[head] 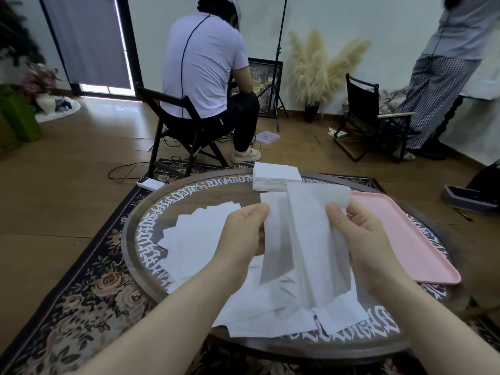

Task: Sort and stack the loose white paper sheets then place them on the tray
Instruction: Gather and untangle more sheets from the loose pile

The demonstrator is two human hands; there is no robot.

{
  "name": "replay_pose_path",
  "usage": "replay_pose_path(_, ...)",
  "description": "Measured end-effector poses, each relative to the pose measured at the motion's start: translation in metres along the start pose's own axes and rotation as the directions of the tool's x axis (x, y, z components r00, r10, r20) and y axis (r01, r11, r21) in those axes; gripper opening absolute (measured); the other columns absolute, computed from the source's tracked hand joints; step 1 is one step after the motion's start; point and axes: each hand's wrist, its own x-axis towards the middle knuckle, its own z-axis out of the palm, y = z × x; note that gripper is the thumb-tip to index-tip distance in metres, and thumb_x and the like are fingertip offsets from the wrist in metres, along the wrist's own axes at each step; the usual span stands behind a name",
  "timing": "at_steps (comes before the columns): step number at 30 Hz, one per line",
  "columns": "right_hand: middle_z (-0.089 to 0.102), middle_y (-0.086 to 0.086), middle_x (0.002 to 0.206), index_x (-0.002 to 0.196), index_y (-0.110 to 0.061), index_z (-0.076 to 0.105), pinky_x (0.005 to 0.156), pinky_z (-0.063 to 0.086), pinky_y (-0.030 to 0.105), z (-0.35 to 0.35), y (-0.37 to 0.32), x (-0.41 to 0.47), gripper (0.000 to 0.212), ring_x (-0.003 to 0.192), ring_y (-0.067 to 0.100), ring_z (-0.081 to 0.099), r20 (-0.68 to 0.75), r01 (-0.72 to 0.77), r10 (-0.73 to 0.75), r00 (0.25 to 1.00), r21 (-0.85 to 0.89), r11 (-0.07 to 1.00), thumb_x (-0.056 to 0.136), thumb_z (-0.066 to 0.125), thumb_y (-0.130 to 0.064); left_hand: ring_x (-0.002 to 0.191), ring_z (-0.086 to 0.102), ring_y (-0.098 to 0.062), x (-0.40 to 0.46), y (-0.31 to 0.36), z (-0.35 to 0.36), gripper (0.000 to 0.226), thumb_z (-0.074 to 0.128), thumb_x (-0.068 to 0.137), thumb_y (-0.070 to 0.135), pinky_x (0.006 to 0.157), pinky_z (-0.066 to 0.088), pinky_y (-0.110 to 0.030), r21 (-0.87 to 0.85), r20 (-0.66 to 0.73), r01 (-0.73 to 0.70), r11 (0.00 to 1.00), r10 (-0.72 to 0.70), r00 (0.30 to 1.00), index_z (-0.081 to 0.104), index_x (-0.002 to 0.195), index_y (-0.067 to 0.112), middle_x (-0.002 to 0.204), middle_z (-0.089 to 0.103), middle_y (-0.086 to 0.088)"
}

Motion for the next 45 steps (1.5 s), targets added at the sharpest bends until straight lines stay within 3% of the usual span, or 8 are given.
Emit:
replay_pose_path(4, 0.077, 0.003, 0.1, 0.112, -0.014, 0.067, 0.07, 0.056, 0.026, 0.003, 0.002, 0.0, 0.02, 0.083, 0.015, 0.071, 0.044, -0.072, 0.074, 0.996, -0.055, 0.996, 0.098, 0.052, -0.017, 0.073, 0.066, -0.021, -0.001, -0.003, 0.004, 0.028, 0.048, 0.099, 0.022, 0.07, 0.054, -0.033, -0.045, 0.118, 0.046, 0.998, -0.041, 0.992, 0.073, 0.097, 0.009, 0.087, 0.073, -0.008)
replay_pose_path(12, 0.076, 0.004, 0.104, 0.113, -0.015, 0.068, 0.083, 0.055, 0.038, 0.007, 0.003, -0.002, 0.021, 0.091, 0.022, 0.071, 0.026, -0.097, 0.1, 0.995, -0.107, 0.99, 0.098, 0.053, -0.019, 0.067, 0.065, -0.016, -0.003, -0.003, 0.006, 0.026, 0.05, 0.099, 0.022, 0.064, 0.053, -0.029, -0.086, 0.106, 0.033, 0.996, -0.024, 0.994, 0.072, 0.094, 0.01, 0.071, 0.069, 0.001)
replay_pose_path(23, 0.076, 0.005, 0.102, 0.11, -0.012, 0.067, 0.075, 0.058, 0.031, 0.008, 0.006, 0.0, 0.019, 0.09, 0.019, 0.072, 0.039, -0.086, 0.09, 0.995, -0.1, 0.991, 0.099, 0.054, -0.019, 0.089, 0.071, -0.017, -0.006, -0.004, 0.006, 0.032, 0.057, 0.094, 0.038, 0.082, 0.055, -0.033, -0.104, 0.176, 0.017, 0.994, 0.001, 0.984, 0.071, 0.11, 0.014, 0.105, 0.076, -0.006)
replay_pose_path(27, 0.075, 0.0, 0.102, 0.112, -0.016, 0.064, 0.069, 0.056, 0.022, 0.013, 0.008, -0.003, 0.033, 0.091, 0.014, 0.071, 0.063, -0.059, 0.066, 0.996, -0.105, 0.993, 0.085, 0.063, -0.035, 0.075, 0.071, -0.012, -0.006, -0.01, 0.007, 0.015, 0.057, 0.098, 0.016, 0.06, 0.053, -0.019, -0.153, 0.036, -0.062, 0.986, 0.068, 0.997, 0.072, 0.099, 0.013, 0.091, 0.077, -0.003)
replay_pose_path(32, 0.063, -0.008, 0.118, 0.131, -0.022, 0.044, 0.085, 0.049, 0.023, 0.015, 0.012, -0.002, 0.074, 0.107, 0.004, 0.061, 0.074, -0.143, 0.173, 0.982, -0.299, 0.944, 0.068, 0.072, -0.048, 0.076, 0.068, -0.019, -0.003, -0.004, 0.005, 0.017, 0.06, 0.096, 0.022, 0.066, 0.055, -0.028, -0.35, -0.189, -0.094, 0.932, 0.028, 0.982, 0.07, 0.083, 0.017, 0.086, 0.073, -0.005)
replay_pose_path(37, 0.073, -0.002, 0.116, 0.128, -0.022, 0.059, 0.089, 0.056, 0.033, 0.026, 0.027, -0.013, 0.054, 0.107, 0.017, 0.07, 0.431, -0.276, 0.399, 0.81, -0.32, 0.906, 0.079, 0.081, -0.031, 0.083, 0.062, -0.024, -0.001, -0.01, 0.005, 0.024, 0.073, 0.087, 0.026, 0.09, 0.052, -0.048, -0.418, -0.343, -0.081, 0.905, -0.074, 0.936, 0.067, 0.064, 0.022, 0.081, 0.067, -0.003)
replay_pose_path(40, 0.076, -0.003, 0.105, 0.115, -0.019, 0.068, 0.076, 0.057, 0.022, 0.025, 0.029, -0.009, 0.04, 0.097, 0.014, 0.073, 0.371, -0.315, 0.452, 0.811, -0.374, 0.872, 0.077, 0.081, -0.022, 0.087, 0.062, -0.021, 0.005, -0.013, 0.001, 0.012, 0.074, 0.086, 0.018, 0.096, 0.053, -0.048, -0.379, -0.403, -0.088, 0.921, -0.079, 0.912, 0.07, 0.075, 0.02, 0.083, 0.068, 0.0)
replay_pose_path(45, 0.069, -0.007, 0.07, 0.086, -0.012, 0.072, 0.048, 0.037, 0.017, 0.012, 0.025, 0.009, 0.012, 0.054, 0.006, 0.055, 0.152, -0.27, 0.391, 0.908, -0.502, 0.822, 0.081, 0.079, -0.02, 0.084, 0.063, -0.015, 0.016, -0.004, -0.024, 0.017, 0.073, 0.086, 0.013, 0.07, 0.052, -0.028, -0.067, -0.301, -0.184, 0.981, 0.156, 0.941, 0.066, 0.099, 0.021, 0.094, 0.07, -0.001)
